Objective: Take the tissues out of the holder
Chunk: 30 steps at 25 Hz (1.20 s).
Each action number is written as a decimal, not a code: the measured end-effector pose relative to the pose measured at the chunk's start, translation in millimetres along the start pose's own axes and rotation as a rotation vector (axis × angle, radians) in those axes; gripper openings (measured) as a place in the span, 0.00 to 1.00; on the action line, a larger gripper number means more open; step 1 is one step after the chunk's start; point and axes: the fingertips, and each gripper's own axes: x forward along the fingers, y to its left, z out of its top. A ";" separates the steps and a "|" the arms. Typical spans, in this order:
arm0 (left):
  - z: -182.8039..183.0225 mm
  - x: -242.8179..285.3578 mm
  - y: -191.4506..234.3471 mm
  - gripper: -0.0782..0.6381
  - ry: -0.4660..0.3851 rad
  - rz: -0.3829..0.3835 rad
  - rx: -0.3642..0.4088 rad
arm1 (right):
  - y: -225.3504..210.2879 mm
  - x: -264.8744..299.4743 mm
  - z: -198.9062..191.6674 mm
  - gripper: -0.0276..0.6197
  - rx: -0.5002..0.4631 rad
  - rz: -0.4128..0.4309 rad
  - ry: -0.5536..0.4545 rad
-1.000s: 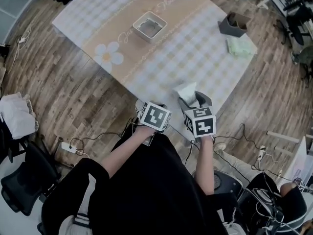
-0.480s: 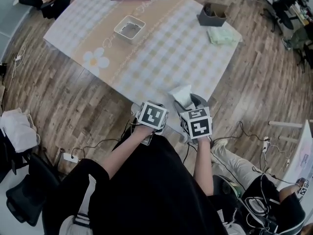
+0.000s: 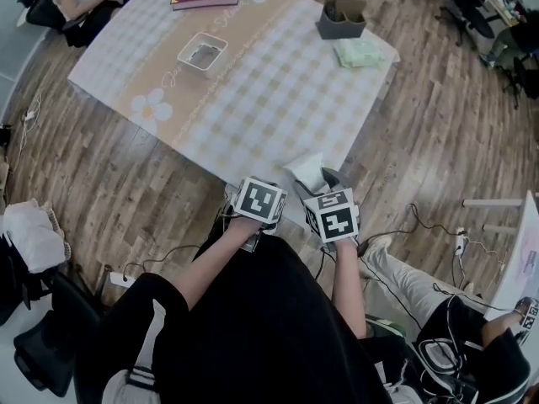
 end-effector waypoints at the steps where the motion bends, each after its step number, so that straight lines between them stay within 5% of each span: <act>1: 1.3 2.1 -2.1 0.12 -0.002 -0.002 0.008 | -1.9 -1.1 -2.3 0.47 0.006 -0.003 -0.001; 16: 39.3 12.9 -4.3 0.12 0.018 -0.048 0.074 | -45.3 9.8 2.0 0.47 0.074 -0.060 0.032; 30: 81.5 25.1 43.0 0.12 0.051 -0.097 0.071 | -84.6 66.8 67.4 0.47 0.104 -0.081 0.076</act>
